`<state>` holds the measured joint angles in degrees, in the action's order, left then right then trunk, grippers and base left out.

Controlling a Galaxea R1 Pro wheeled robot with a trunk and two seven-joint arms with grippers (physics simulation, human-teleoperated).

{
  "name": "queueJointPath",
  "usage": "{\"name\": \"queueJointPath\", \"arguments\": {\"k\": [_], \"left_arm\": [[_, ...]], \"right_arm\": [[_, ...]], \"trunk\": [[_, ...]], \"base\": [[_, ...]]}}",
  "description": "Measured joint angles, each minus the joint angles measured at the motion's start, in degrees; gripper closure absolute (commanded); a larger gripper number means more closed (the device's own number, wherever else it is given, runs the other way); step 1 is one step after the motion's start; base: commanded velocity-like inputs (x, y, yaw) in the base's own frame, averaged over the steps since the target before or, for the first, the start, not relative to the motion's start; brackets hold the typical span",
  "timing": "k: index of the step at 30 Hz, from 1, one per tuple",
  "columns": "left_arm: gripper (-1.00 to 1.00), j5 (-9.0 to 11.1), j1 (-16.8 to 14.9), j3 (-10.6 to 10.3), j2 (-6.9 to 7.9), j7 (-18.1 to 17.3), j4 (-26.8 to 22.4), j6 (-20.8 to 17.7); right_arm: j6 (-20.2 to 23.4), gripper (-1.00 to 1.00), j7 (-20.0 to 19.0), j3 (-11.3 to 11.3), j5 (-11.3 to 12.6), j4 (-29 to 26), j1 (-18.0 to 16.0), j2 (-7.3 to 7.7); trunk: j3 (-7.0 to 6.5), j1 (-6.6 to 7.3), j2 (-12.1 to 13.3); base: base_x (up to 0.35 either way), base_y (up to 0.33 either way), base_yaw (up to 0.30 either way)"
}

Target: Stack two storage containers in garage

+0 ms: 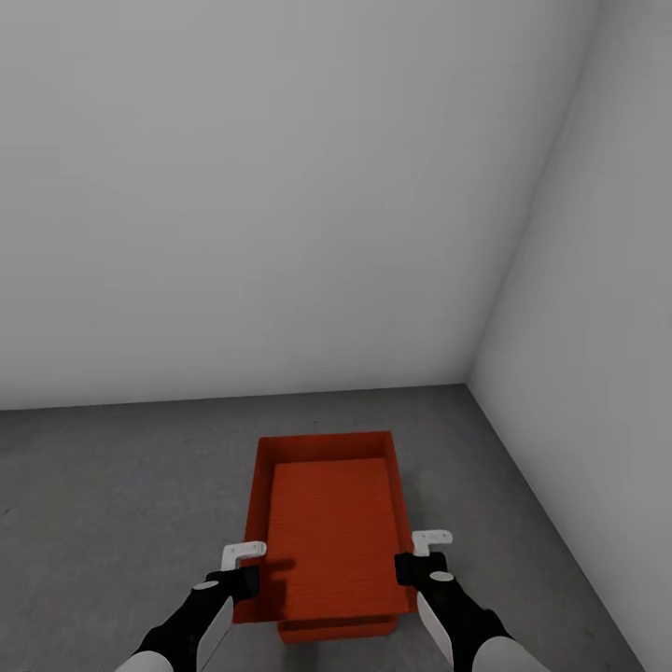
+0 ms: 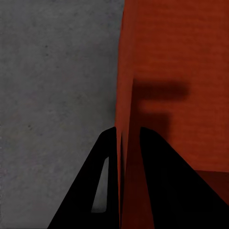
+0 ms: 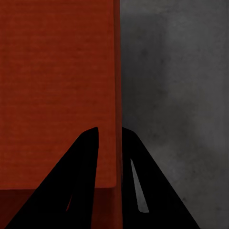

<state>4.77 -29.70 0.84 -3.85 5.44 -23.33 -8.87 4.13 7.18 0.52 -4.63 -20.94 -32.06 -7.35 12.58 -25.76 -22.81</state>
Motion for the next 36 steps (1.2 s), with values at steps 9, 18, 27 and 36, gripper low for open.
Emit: {"name": "queueJointPath", "arguments": {"k": [9,18,27,36], "left_arm": [[1.00,0.00,0.00,-0.07,-0.02,0.04,0.03,-0.07],[1.00,0.00,-0.01,-0.08,-0.02,0.04,0.03,-0.07],[1.00,-0.01,-0.01,-0.07,-0.02,0.04,0.03,-0.07],[1.00,-0.02,-0.01,-0.07,-0.02,0.03,0.03,-0.07]], "right_arm": [[0.00,1.00,-0.07,0.21,-0.10,0.01,0.07,0.00],[0.00,1.00,-0.07,0.22,-0.10,0.01,0.07,0.00],[0.00,1.00,-0.07,0.22,-0.09,0.01,0.07,0.00],[0.00,1.00,-0.07,0.22,-0.12,0.01,0.07,0.00]], "trunk": [[1.62,-1.98,-3.60],[3.25,-3.96,-7.23],[4.87,-5.94,-10.85],[5.96,-7.26,-13.28]], "base": [[0.000,0.000,0.000],[0.000,0.000,0.000],[0.000,0.000,0.000],[0.000,0.000,0.000]]}}
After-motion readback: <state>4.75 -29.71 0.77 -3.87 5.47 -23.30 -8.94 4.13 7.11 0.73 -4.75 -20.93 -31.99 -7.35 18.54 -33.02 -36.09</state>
